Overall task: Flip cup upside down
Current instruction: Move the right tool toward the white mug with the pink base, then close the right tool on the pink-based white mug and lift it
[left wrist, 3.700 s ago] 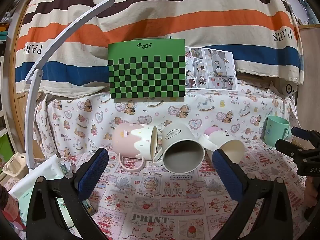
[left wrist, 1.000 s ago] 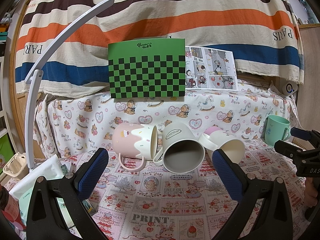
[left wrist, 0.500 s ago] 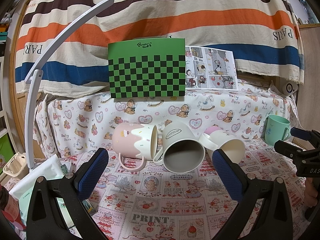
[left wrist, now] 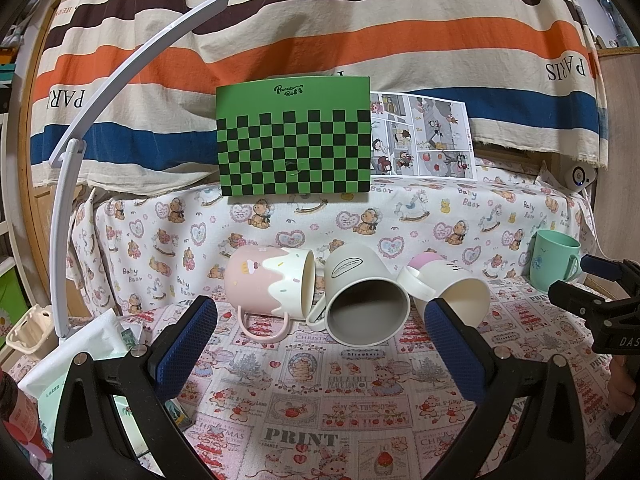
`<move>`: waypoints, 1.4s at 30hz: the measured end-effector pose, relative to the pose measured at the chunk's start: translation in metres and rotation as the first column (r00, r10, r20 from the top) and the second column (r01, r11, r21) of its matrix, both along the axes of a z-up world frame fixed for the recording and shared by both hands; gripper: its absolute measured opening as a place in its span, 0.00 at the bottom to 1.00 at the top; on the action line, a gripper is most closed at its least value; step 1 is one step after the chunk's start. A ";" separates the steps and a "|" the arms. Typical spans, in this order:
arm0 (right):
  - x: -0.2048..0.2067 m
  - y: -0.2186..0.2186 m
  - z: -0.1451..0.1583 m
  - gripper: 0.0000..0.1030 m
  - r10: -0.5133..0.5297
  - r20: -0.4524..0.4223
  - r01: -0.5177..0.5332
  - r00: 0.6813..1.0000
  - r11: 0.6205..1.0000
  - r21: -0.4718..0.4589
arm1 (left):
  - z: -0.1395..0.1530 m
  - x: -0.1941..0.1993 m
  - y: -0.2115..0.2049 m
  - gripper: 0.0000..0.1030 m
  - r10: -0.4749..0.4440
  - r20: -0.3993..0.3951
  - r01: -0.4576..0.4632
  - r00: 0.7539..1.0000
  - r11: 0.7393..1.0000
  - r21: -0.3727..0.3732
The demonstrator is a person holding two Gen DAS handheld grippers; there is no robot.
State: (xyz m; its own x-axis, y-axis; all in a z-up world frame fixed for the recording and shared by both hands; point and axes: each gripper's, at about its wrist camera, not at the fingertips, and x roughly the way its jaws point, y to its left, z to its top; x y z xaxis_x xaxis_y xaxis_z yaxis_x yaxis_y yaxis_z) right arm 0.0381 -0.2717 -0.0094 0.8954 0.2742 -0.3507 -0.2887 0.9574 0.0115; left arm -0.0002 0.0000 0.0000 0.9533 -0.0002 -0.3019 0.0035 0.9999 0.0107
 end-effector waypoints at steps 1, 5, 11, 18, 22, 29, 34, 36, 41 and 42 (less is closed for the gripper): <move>0.000 0.000 0.000 1.00 0.000 0.000 0.000 1.000 1.000 0.000 | 0.000 0.000 0.000 1.00 0.000 0.000 0.000 1.000 1.000 0.000; 0.001 0.001 -0.002 1.00 -0.012 -0.005 0.011 1.000 1.000 -0.004 | 0.000 0.000 0.000 1.00 0.001 0.000 -0.001 1.000 1.000 0.000; 0.009 0.000 0.000 1.00 0.024 -0.089 -0.016 0.996 0.996 0.085 | 0.000 0.000 0.000 1.00 0.001 0.005 -0.001 1.000 1.000 0.000; 0.032 -0.006 0.037 1.00 0.098 -0.212 -0.041 0.972 0.966 0.256 | 0.000 -0.002 0.001 1.00 0.001 0.006 -0.001 1.000 1.000 -0.001; 0.066 -0.005 0.053 1.00 0.154 -0.316 -0.043 0.936 0.942 0.333 | 0.000 -0.002 0.001 1.00 0.001 0.005 -0.001 1.000 1.000 -0.001; 0.138 0.008 0.036 0.96 0.186 -0.485 0.005 0.855 0.930 0.367 | 0.000 -0.001 0.001 1.00 0.000 0.005 0.000 1.000 1.000 -0.001; 0.180 0.032 0.000 0.86 0.280 -0.645 -0.056 0.711 0.937 0.344 | -0.001 -0.002 0.002 1.00 -0.006 0.004 0.006 1.000 1.000 0.000; 0.192 0.041 -0.014 0.83 0.324 -0.701 -0.096 0.636 0.934 0.345 | -0.001 -0.001 0.002 1.00 -0.006 0.003 0.006 1.000 1.000 0.000; 0.203 0.063 -0.025 0.82 0.345 -0.759 -0.201 0.552 0.938 0.281 | -0.001 0.001 -0.002 1.00 -0.012 -0.009 0.011 1.000 1.000 -0.002; 0.206 0.064 -0.028 0.82 0.329 -0.762 -0.186 0.558 0.944 0.271 | -0.001 0.001 -0.002 1.00 -0.011 -0.008 0.011 1.000 1.000 -0.003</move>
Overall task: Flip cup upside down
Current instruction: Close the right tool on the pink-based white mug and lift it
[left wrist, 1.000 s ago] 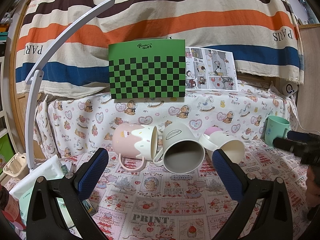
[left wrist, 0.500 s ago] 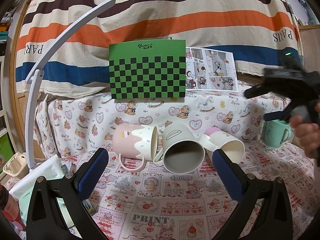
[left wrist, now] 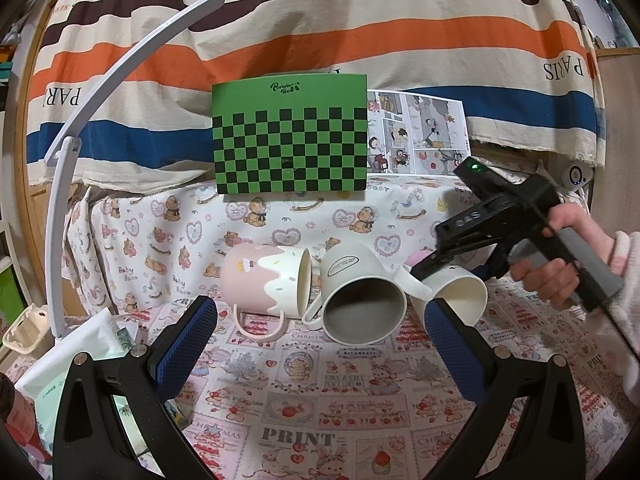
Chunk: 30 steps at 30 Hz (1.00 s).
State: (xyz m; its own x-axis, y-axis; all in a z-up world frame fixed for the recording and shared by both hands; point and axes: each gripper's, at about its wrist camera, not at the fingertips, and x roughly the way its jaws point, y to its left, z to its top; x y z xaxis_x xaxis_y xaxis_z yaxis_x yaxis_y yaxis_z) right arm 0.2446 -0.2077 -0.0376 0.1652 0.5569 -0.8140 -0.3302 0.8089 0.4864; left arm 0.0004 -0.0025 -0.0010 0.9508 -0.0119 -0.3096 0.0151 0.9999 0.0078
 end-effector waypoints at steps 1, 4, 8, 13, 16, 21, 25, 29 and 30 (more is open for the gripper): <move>0.004 0.000 -0.002 0.81 -0.020 -0.012 0.020 1.000 1.000 0.000 | 0.000 0.000 0.000 1.00 0.000 0.000 0.000 1.000 1.000 0.001; 0.007 -0.005 -0.005 0.75 -0.049 -0.045 0.051 0.998 0.998 0.040 | 0.000 0.000 -0.001 1.00 -0.002 0.004 0.002 1.000 1.000 0.007; 0.004 -0.006 -0.003 0.71 -0.088 -0.044 0.090 0.995 0.995 0.042 | 0.000 0.000 -0.001 1.00 -0.006 0.004 0.006 1.000 1.000 0.008; -0.011 -0.011 0.015 0.71 -0.138 0.046 0.139 0.989 0.990 -0.003 | 0.000 0.001 -0.002 1.00 -0.005 0.005 0.005 1.000 1.000 0.008; -0.032 -0.020 0.024 0.70 -0.157 0.053 0.154 0.986 0.986 0.059 | 0.000 0.001 -0.001 1.00 -0.004 0.004 0.004 1.000 1.000 0.007; -0.072 -0.037 0.040 0.71 -0.194 0.098 0.182 0.976 0.976 0.119 | 0.000 0.000 0.000 1.00 0.001 0.003 -0.001 1.000 1.000 0.005; -0.095 -0.048 0.039 0.71 -0.214 0.052 0.203 0.975 0.965 0.165 | 0.000 0.000 0.000 1.00 0.002 0.003 -0.002 1.000 1.000 0.004; -0.119 -0.035 0.023 0.71 -0.222 0.035 0.215 0.974 0.966 0.143 | 0.000 0.000 0.000 1.00 0.002 0.003 -0.002 1.000 1.000 0.005; -0.125 -0.032 0.022 0.71 -0.212 0.052 0.204 0.976 0.970 0.133 | 0.000 0.000 0.000 1.00 0.001 0.003 -0.001 1.000 1.000 0.005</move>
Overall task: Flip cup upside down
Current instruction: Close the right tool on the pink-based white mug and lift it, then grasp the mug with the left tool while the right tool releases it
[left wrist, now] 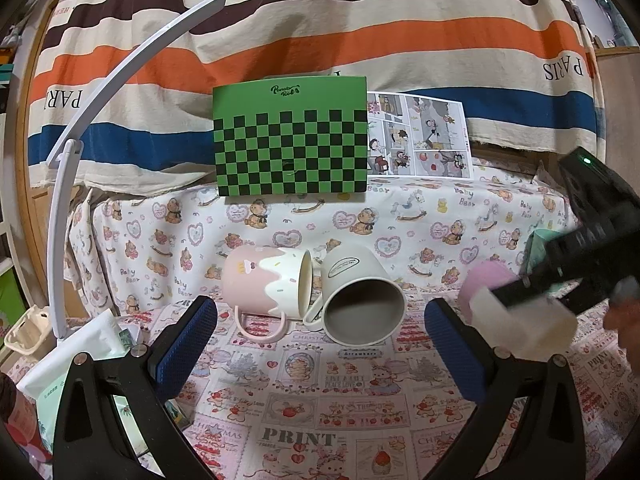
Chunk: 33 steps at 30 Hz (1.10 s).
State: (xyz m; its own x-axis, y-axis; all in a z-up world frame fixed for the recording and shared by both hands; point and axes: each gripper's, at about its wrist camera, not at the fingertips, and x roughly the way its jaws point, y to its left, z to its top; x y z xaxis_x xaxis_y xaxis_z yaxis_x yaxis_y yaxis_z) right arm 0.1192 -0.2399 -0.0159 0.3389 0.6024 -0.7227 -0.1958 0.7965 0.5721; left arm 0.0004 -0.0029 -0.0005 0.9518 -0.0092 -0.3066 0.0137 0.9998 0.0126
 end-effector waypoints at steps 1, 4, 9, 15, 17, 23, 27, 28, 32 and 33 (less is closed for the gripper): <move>-0.005 0.003 0.000 0.71 0.009 0.020 -0.009 1.000 1.000 -0.018 | 0.000 0.000 0.000 1.00 0.000 0.000 0.000 1.000 1.000 0.000; -0.014 0.000 -0.008 0.71 -0.015 0.009 0.015 1.000 0.999 -0.042 | 0.000 0.000 0.000 1.00 0.000 0.000 0.000 1.000 1.000 0.000; -0.020 -0.006 -0.012 0.71 -0.022 0.034 0.025 0.999 0.994 -0.103 | 0.000 0.000 0.000 1.00 -0.001 -0.002 0.001 1.000 1.000 -0.001; -0.016 0.005 -0.022 0.71 0.023 0.013 -0.021 1.000 0.993 -0.115 | 0.000 0.000 0.001 1.00 -0.001 -0.002 0.001 1.000 1.000 -0.001; -0.015 0.006 -0.025 0.70 0.030 0.015 -0.029 0.999 0.994 -0.107 | 0.000 0.000 0.001 1.00 -0.001 -0.002 0.001 1.000 1.000 -0.001; -0.021 0.002 -0.010 0.71 0.056 0.086 -0.049 0.995 0.995 -0.087 | 0.000 0.000 0.001 1.00 -0.001 -0.002 0.001 1.000 1.000 -0.001; -0.035 -0.005 0.007 0.83 0.058 0.264 -0.012 0.963 0.985 -0.171 | 0.000 0.000 0.001 1.00 -0.001 -0.003 0.001 1.000 1.000 -0.001; -0.042 -0.007 0.012 0.87 0.045 0.350 0.041 0.935 0.971 -0.236 | 0.000 0.000 0.001 1.00 -0.001 -0.002 0.001 1.000 1.000 -0.001; -0.059 -0.018 0.018 0.95 0.017 0.571 0.229 0.820 0.906 -0.356 | 0.000 0.000 0.001 1.00 -0.001 -0.002 0.001 1.000 1.000 -0.001; -0.063 -0.023 0.018 0.97 0.017 0.612 0.254 0.791 0.901 -0.352 | 0.000 0.000 0.001 1.00 -0.001 -0.003 0.001 1.000 1.000 -0.001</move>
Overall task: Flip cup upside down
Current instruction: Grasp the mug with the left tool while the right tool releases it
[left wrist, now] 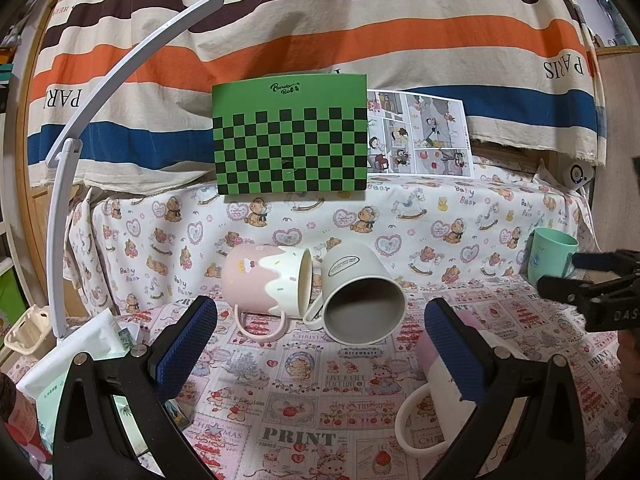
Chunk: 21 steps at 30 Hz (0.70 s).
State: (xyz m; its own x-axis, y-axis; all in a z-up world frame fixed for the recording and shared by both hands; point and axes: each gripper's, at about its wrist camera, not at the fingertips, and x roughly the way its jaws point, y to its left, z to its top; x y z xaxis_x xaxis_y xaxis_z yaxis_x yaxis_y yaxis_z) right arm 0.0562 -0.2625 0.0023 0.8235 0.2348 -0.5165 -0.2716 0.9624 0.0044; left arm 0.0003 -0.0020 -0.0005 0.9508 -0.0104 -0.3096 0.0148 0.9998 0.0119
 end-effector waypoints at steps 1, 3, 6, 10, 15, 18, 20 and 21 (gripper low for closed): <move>-0.003 -0.005 -0.001 0.99 -0.001 0.041 0.001 0.999 1.000 0.002 | 0.000 0.000 0.000 1.00 0.000 -0.001 0.000 1.000 1.000 -0.001; -0.007 -0.014 -0.003 1.00 -0.002 0.099 0.000 0.995 1.000 0.023 | -0.001 0.000 0.001 1.00 0.000 -0.004 0.000 1.000 1.000 -0.003; -0.009 -0.026 -0.005 1.00 -0.026 0.164 0.015 0.986 0.998 0.065 | -0.001 0.000 0.001 1.00 0.001 -0.008 -0.001 1.000 1.000 -0.003; -0.010 -0.033 -0.007 1.00 -0.037 0.182 0.019 0.983 0.995 0.095 | -0.002 0.001 0.001 1.00 -0.002 -0.005 0.002 1.000 1.000 -0.002; -0.013 -0.034 -0.010 1.00 -0.038 0.193 0.020 0.980 0.995 0.094 | -0.001 -0.002 0.001 1.00 0.006 0.011 -0.006 1.000 1.000 0.000; -0.014 -0.032 -0.010 1.00 -0.048 0.196 0.033 0.979 0.996 0.081 | 0.000 -0.002 0.000 1.00 -0.013 0.011 0.013 1.000 1.000 -0.002; -0.016 -0.031 -0.009 1.00 -0.051 0.207 0.037 0.977 0.997 0.074 | 0.000 0.000 -0.002 1.00 -0.024 0.005 0.023 1.000 1.000 0.005; -0.018 -0.031 -0.009 1.00 -0.052 0.217 0.037 0.975 0.997 0.072 | 0.000 0.000 -0.003 1.00 -0.024 0.003 0.024 1.000 1.000 0.010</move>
